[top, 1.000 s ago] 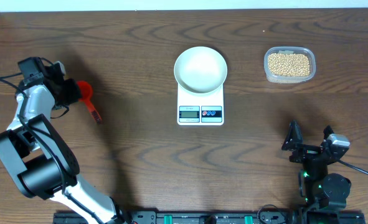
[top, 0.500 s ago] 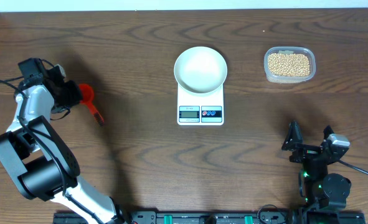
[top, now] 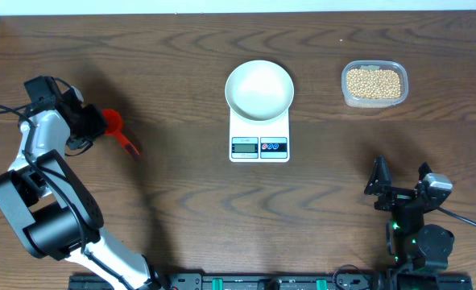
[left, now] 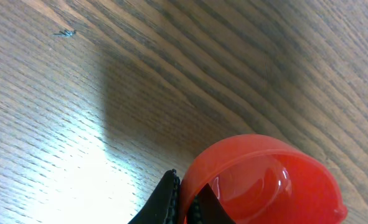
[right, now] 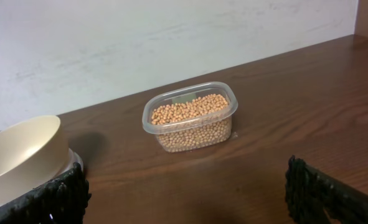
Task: Scoop item into bowl and weigh 50g on scale
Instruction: 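Close the left gripper on the red scoop rim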
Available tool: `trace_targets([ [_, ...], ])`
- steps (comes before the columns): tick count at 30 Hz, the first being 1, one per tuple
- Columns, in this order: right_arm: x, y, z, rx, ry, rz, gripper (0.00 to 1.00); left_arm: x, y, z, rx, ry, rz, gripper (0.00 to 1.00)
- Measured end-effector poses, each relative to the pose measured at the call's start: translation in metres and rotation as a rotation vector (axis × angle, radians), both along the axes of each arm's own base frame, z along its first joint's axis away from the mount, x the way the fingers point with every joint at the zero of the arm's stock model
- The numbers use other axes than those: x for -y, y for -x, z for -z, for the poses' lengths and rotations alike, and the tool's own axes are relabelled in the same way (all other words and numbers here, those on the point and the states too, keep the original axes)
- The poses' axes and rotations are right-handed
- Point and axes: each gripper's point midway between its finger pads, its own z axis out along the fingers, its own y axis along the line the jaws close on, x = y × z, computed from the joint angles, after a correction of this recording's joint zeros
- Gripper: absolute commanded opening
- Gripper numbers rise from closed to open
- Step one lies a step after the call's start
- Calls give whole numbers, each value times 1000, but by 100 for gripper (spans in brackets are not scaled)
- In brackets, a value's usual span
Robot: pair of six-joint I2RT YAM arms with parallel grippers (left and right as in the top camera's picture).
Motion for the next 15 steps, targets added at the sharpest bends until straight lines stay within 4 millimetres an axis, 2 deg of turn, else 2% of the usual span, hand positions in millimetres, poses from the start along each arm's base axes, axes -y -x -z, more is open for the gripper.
trace_targets([
  [11, 0, 0, 0, 0, 0, 0, 99, 4, 5, 1, -25, 45, -61, 7],
  [15, 0, 0, 0, 0, 0, 0, 99, 4, 5, -12, -4, 35, -65, 7],
])
